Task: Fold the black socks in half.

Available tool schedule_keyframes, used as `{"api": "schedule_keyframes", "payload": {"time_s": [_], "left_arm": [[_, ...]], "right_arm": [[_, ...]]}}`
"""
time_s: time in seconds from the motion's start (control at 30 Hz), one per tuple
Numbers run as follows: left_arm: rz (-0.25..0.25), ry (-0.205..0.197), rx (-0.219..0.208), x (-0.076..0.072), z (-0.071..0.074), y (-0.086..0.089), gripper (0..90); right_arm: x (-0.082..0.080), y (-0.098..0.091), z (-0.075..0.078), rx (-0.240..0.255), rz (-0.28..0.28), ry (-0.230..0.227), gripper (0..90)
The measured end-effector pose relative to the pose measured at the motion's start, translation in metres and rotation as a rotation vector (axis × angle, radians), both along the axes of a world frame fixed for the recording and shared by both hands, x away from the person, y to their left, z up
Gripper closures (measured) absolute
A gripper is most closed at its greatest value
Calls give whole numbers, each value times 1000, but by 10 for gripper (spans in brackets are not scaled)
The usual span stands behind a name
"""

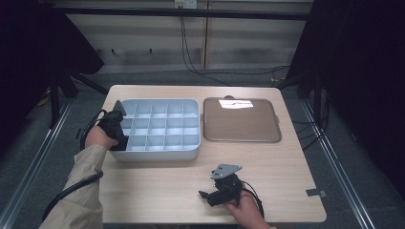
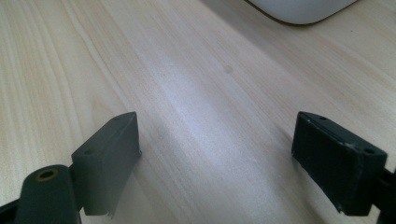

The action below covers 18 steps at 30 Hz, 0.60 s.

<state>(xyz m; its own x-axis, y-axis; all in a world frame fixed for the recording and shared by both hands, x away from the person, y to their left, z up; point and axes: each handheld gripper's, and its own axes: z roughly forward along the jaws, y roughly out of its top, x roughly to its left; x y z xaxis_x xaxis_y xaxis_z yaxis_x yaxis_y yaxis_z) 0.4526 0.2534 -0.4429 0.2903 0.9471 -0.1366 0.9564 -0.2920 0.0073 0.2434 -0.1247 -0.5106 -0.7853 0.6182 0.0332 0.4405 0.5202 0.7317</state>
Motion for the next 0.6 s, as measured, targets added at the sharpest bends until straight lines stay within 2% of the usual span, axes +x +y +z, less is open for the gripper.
{"api": "schedule_keyframes", "payload": {"time_s": [0.33,0.6], "left_arm": [[7,-9,-21,-1,2,3,899],[16,-10,-28,-2,6,4,862]], "right_arm": [[0,0,0,-5,1,-3,149],[0,0,0,-2,2,1,149]]}}
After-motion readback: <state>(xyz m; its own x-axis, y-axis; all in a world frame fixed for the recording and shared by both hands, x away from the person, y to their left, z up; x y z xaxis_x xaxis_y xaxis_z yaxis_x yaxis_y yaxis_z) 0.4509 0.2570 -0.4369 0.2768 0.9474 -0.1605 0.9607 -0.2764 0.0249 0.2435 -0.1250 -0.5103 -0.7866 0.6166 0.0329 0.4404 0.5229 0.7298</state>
